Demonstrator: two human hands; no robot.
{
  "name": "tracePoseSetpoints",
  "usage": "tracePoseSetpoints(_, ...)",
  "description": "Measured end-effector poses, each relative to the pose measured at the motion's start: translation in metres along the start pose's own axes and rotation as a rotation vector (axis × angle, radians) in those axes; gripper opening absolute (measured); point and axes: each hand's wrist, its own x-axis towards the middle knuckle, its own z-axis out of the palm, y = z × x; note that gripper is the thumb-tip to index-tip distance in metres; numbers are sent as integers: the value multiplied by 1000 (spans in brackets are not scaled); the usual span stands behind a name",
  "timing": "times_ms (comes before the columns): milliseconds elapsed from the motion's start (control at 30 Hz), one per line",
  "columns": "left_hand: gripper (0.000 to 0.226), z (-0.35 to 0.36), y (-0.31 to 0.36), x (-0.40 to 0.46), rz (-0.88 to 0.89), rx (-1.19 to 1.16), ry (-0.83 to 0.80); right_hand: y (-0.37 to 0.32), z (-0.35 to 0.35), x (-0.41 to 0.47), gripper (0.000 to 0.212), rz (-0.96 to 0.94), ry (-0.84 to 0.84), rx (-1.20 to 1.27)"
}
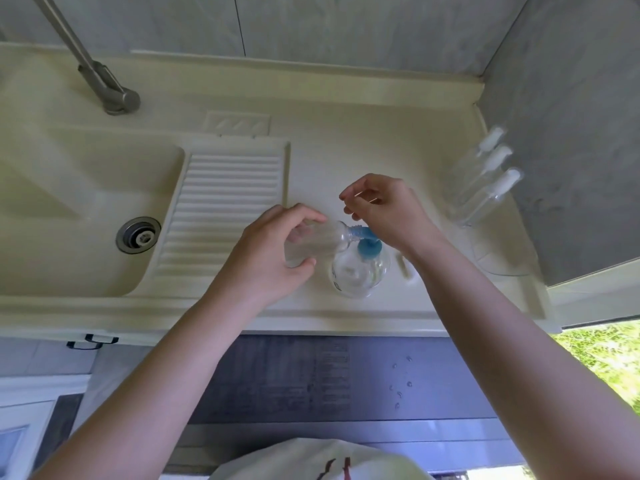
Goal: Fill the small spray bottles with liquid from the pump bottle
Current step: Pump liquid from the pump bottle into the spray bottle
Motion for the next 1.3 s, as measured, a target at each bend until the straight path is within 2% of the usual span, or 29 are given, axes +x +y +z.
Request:
tracePoseSetpoints(267, 46, -2, 4, 3, -26, -2, -7, -6, 5, 11, 17, -52, 11, -174)
tracePoseSetpoints(400, 40, -6, 3, 7, 20, 37, -26, -6, 7, 14, 19, -55, 63, -248)
tracePoseSetpoints(667, 41, -18, -1, 16, 57, 144, -49, 1, 16, 12, 21, 3, 69, -268)
tracePoseSetpoints(900, 43, -17, -4, 13, 32, 138, -63, -2, 12, 11, 22, -119, 184, -410)
tracePoseSetpoints(1000, 42, -16, -5, 14, 30, 140, -52, 5, 16, 10, 24, -88, 178, -441)
tracePoseSetpoints(1200, 43, -16, -7, 14, 35, 151, -51, 2, 8, 11, 33, -223, 318, -616)
tracePoseSetpoints(1300, 43, -16, -7, 13, 35, 150, -55, 6, 14, 7, 36, -194, 295, -716)
